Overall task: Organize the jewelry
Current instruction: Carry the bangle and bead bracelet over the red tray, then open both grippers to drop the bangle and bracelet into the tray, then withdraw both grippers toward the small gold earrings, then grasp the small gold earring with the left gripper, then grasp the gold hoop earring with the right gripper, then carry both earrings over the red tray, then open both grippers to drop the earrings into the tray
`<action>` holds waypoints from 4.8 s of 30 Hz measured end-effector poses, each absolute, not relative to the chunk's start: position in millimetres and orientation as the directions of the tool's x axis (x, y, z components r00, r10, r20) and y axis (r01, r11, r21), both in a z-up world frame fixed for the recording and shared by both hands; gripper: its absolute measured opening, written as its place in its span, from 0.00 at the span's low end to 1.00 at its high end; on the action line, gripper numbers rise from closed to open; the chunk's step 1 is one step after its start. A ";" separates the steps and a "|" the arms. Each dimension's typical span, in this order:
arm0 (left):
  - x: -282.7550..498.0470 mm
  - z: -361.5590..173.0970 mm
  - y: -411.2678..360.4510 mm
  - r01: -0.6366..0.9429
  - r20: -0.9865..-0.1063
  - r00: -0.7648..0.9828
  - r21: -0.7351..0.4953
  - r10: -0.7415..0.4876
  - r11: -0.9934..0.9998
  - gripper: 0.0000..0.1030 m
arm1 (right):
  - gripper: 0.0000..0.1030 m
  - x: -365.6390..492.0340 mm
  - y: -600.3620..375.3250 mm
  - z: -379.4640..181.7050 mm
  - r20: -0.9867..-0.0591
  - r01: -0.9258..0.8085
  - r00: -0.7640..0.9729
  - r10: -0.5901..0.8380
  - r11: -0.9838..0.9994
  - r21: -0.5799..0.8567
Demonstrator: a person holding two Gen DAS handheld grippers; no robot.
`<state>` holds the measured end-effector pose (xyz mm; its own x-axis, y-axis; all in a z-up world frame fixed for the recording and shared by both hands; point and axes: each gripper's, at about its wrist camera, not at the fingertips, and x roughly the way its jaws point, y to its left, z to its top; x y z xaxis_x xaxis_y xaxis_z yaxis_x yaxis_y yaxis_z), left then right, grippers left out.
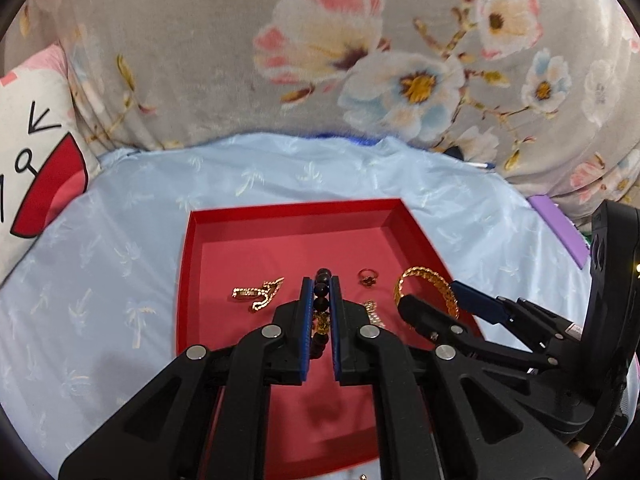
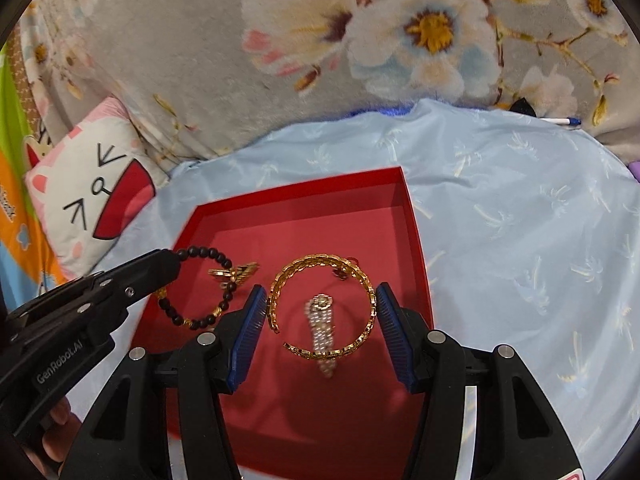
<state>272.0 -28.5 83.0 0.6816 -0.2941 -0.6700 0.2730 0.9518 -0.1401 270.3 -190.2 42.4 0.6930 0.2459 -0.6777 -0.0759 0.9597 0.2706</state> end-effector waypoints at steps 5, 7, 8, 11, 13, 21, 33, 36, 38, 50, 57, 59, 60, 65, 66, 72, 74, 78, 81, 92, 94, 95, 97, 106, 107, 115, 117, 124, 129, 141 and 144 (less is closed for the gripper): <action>289.6 60.6 -28.0 0.248 -0.698 0.663 -0.136 -0.271 0.959 0.07 | 0.54 285.6 -191.5 27.0 -0.707 -0.055 0.675 0.213 0.969 0.239; 295.2 53.4 -27.6 0.243 -0.710 0.652 -0.139 -0.268 0.960 0.07 | 0.54 288.2 -188.8 25.1 -0.707 -0.058 0.677 0.202 0.973 0.223; 297.3 50.1 -27.4 0.237 -0.716 0.647 -0.138 -0.262 0.962 0.07 | 0.54 288.9 -186.4 24.9 -0.707 -0.058 0.681 0.188 0.977 0.205; 299.4 45.0 -26.2 0.223 -0.723 0.643 -0.139 -0.253 0.965 0.09 | 0.54 287.7 -182.5 26.2 -0.697 -0.050 0.700 0.152 0.985 0.165; 298.9 45.9 -23.8 0.218 -0.720 0.647 -0.141 -0.251 0.966 0.23 | 0.55 282.7 -183.7 29.1 -0.681 -0.040 0.719 0.137 0.987 0.157; 275.4 74.5 -4.4 0.171 -0.654 0.722 -0.146 -0.225 0.974 0.59 | 0.59 247.8 -200.5 55.7 -0.613 -0.031 0.771 0.173 0.972 0.235; 163.9 92.6 19.6 0.164 -0.623 0.752 -0.137 -0.214 0.977 0.59 | 0.54 106.7 -183.8 66.2 -0.600 -0.117 0.768 0.224 0.970 0.213; 138.1 84.9 25.2 0.156 -0.637 0.741 -0.145 -0.213 0.977 0.59 | 0.53 75.4 -176.2 58.6 -0.617 -0.129 0.752 0.232 0.970 0.206; 119.6 78.0 29.7 0.152 -0.649 0.727 -0.164 -0.222 0.975 0.59 | 0.53 58.6 -171.3 52.9 -0.630 -0.138 0.735 0.250 0.965 0.222; 55.9 37.2 35.8 0.165 -0.718 0.663 -0.134 -0.210 0.977 0.59 | 0.53 4.0 -158.3 10.6 -0.712 -0.131 0.650 0.264 0.963 0.237; 43.5 15.7 15.8 0.215 -0.749 0.623 -0.113 -0.225 0.970 0.59 | 0.53 -13.4 -163.4 3.5 -0.729 -0.112 0.642 0.237 0.970 0.217; 44.6 10.7 7.5 0.230 -0.755 0.613 -0.110 -0.232 0.967 0.58 | 0.53 -15.2 -167.3 3.2 -0.731 -0.103 0.642 0.232 0.971 0.217; 45.1 8.7 4.4 0.232 -0.758 0.611 -0.106 -0.230 0.967 0.58 | 0.53 -16.2 -169.1 3.5 -0.730 -0.098 0.644 0.228 0.971 0.216; 50.9 1.2 -6.0 0.232 -0.770 0.597 -0.103 -0.225 0.967 0.43 | 0.53 -17.7 -176.0 3.8 -0.732 -0.084 0.644 0.223 0.972 0.221; 51.7 -0.1 -6.9 0.231 -0.773 0.593 -0.102 -0.223 0.968 0.40 | 0.53 -17.7 -176.7 3.5 -0.732 -0.082 0.643 0.223 0.971 0.223; 54.3 -3.9 -7.8 0.234 -0.780 0.586 -0.094 -0.217 0.968 0.10 | 0.53 -13.0 -175.2 -0.4 -0.736 -0.091 0.629 0.252 0.963 0.252; 55.0 -3.6 -4.4 0.230 -0.781 0.583 -0.107 -0.225 0.967 0.04 | 0.53 -10.8 -172.2 -1.6 -0.735 -0.101 0.623 0.268 0.959 0.264; 52.8 1.2 3.4 0.226 -0.772 0.590 -0.127 -0.239 0.966 0.04 | 0.45 -4.4 -161.0 -3.8 -0.741 -0.133 0.608 0.285 0.957 0.259; 50.1 7.3 8.3 0.225 -0.765 0.597 -0.131 -0.243 0.966 0.04 | 0.42 1.8 -151.0 -5.3 -0.744 -0.155 0.601 0.292 0.956 0.251; 44.7 27.2 30.5 0.191 -0.744 0.626 -0.147 -0.236 0.970 0.04 | 0.25 20.6 -127.3 -12.9 -0.760 -0.161 0.607 0.231 0.973 0.167; 45.1 28.0 32.4 0.189 -0.743 0.626 -0.150 -0.237 0.970 0.04 | 0.20 22.0 -125.6 -13.2 -0.762 -0.154 0.614 0.205 0.978 0.139; 45.1 28.0 32.5 0.189 -0.743 0.626 -0.151 -0.238 0.970 0.04 | 0.19 22.1 -126.1 -13.2 -0.763 -0.150 0.615 0.200 0.979 0.135; 45.1 28.0 32.6 0.189 -0.743 0.626 -0.149 -0.236 0.971 0.04 | 0.19 22.1 -127.4 -13.4 -0.762 -0.150 0.615 0.202 0.979 0.139; 46.3 37.4 32.3 0.205 -0.734 0.628 -0.165 -0.259 0.965 0.04 | 0.18 20.5 -136.6 -1.5 -0.748 -0.144 0.621 0.233 0.972 0.183; 48.6 41.2 32.3 0.212 -0.731 0.629 -0.168 -0.266 0.963 0.04 | 0.18 21.4 -140.2 5.8 -0.738 -0.145 0.629 0.243 0.970 0.196; 102.7 111.3 20.1 0.281 -0.630 0.709 -0.163 -0.319 0.946 0.04 | 0.18 70.8 -170.7 85.8 -0.616 -0.160 0.744 0.260 0.964 0.214; 123.0 125.5 13.5 0.291 -0.608 0.725 -0.157 -0.325 0.944 0.04 | 0.18 92.8 -175.3 98.8 -0.593 -0.164 0.759 0.269 0.960 0.225; 209.6 121.4 -13.3 0.297 -0.625 0.701 -0.183 -0.344 0.937 0.04 | 0.18 183.6 -176.0 86.2 -0.619 -0.141 0.734 0.279 0.955 0.262; 247.8 89.6 -16.1 0.258 -0.671 0.675 -0.173 -0.306 0.950 0.04 | 0.18 218.0 -168.2 61.3 -0.655 -0.132 0.699 0.288 0.951 0.278; 317.6 56.9 -20.9 0.245 -0.728 0.629 -0.148 -0.273 0.958 0.04 | 0.19 297.4 -157.1 27.1 -0.710 -0.089 0.657 0.253 0.962 0.260; 328.7 50.7 -27.3 0.261 -0.739 0.609 -0.156 -0.288 0.953 0.05 | 0.19 306.2 -159.4 23.2 -0.720 -0.081 0.649 0.245 0.964 0.255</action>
